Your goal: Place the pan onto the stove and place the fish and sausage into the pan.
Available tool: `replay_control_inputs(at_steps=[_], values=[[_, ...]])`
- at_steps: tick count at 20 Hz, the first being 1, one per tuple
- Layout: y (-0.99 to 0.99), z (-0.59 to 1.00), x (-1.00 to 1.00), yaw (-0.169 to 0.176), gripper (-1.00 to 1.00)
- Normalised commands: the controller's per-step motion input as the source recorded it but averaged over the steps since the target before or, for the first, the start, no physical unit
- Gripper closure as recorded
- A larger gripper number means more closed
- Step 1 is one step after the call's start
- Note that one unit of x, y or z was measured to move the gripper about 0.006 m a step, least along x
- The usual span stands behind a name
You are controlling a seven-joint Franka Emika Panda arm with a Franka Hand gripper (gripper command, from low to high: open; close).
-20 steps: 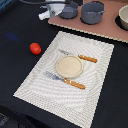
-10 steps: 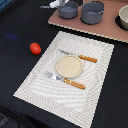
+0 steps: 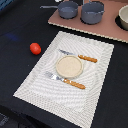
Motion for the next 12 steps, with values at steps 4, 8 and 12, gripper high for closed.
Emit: replay_control_inputs(at_steps=[4,8,12], values=[[0.37,-0.3,0.45,-0.01,1.0],[0.2,-0.24,0.37,-0.002,1.0],[0.26,-0.06,0.02,0.0,-1.0]])
